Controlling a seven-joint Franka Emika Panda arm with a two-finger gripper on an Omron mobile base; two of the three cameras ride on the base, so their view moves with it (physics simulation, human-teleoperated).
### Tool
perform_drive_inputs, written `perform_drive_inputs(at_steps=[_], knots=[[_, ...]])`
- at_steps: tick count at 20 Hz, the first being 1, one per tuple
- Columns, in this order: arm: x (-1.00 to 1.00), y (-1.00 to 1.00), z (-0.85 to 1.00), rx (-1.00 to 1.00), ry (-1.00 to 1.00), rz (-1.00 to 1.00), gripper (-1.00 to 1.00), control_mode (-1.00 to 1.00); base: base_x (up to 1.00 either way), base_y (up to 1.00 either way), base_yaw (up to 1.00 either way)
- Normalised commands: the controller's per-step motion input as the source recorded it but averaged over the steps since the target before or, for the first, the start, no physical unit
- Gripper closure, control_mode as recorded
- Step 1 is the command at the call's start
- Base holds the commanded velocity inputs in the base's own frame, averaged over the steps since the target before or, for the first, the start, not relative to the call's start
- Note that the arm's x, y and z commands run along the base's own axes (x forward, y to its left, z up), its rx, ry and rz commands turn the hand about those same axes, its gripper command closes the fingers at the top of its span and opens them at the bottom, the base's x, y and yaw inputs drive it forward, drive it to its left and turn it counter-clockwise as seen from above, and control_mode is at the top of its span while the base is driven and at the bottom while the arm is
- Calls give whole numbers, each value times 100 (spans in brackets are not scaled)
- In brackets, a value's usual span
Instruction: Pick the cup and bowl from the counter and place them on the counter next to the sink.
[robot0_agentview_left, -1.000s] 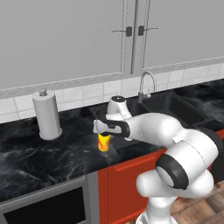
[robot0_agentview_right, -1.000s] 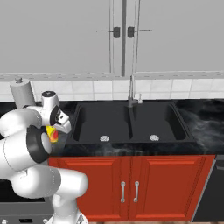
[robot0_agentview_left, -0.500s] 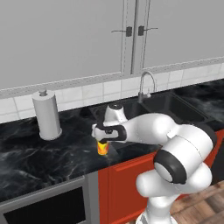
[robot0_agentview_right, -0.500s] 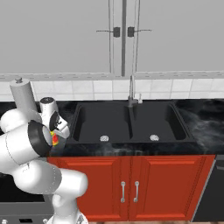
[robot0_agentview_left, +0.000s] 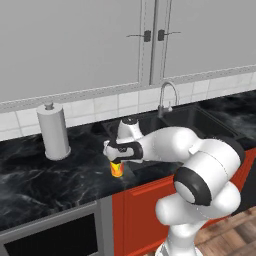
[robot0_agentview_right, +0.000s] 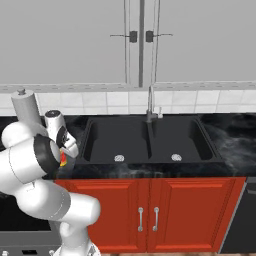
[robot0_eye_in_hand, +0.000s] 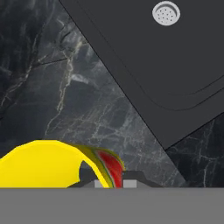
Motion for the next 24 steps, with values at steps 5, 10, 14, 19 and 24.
perform_drive_inputs(at_steps=[5,10,14,19,24], knots=[[0,0,0,0,0,0,-100,-100,0,0,0],[-12,0,0,0,0,0,-100,-100,0,0,0],[-41,0,3,0,0,-4,-100,-100,0,0,0],[-15,-5,21,0,-1,-3,-100,-100,0,0,0],[1,-20,33,0,0,-3,-100,-100,0,0,0]])
